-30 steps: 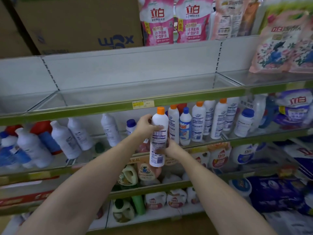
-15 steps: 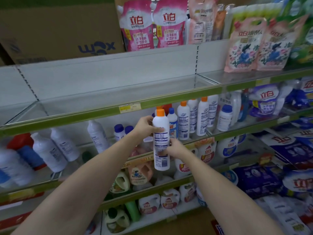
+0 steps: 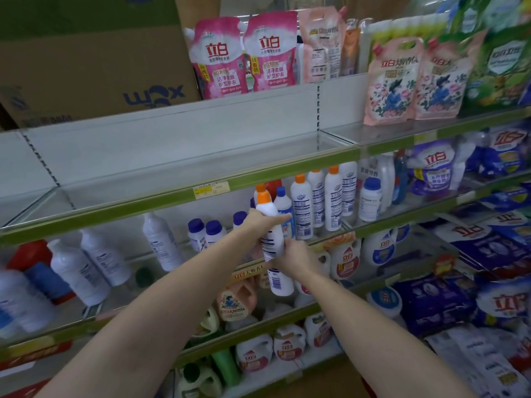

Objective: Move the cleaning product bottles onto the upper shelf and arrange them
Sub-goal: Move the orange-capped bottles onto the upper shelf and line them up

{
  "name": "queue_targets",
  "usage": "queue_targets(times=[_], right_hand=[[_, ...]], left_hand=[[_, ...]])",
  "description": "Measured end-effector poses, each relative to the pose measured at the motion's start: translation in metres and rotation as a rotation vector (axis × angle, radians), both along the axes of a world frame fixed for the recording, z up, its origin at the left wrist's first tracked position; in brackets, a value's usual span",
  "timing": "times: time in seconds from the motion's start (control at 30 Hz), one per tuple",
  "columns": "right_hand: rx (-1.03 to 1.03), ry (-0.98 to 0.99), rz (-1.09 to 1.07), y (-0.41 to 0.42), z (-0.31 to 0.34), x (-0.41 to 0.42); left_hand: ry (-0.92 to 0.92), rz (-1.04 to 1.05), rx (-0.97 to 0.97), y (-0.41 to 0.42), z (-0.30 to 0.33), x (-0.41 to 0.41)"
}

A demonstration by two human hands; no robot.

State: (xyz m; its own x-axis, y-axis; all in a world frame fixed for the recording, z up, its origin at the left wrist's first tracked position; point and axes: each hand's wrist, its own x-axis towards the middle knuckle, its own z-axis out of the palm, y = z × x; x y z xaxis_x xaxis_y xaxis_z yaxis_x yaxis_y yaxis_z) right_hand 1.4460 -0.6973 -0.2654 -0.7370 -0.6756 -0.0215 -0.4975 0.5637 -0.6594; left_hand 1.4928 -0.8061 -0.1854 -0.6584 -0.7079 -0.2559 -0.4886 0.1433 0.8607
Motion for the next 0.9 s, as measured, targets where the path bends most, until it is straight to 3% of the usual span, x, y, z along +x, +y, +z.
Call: queue_targets(times=[0.17,0.43,0.6,0.77,0.9], right_hand=[[0.018,0.042,0.087,0.006,0.006,-0.001],[-0.120,-0.250,0.205,0.022,0.020,-0.026],[-0.159,-0.415,0.270,0.023,0.026,-0.026],[-0.185,-0.433,0.305,0.018,0.029,-0.016],[-0.223,-0.403,0.215,0.011,0.020,-0.013]], left_hand=[[0.123,0.123,-0.048,-0.001,-0.005,-0.002],[0.354,-0.009,0.088,-0.006,0.008,0.016],[0.467,0.035,0.197,-0.001,0.014,0.019],[0.489,-0.024,0.233,0.002,0.020,0.021],[0.395,-0.044,0.096,-0.004,0.032,0.025]])
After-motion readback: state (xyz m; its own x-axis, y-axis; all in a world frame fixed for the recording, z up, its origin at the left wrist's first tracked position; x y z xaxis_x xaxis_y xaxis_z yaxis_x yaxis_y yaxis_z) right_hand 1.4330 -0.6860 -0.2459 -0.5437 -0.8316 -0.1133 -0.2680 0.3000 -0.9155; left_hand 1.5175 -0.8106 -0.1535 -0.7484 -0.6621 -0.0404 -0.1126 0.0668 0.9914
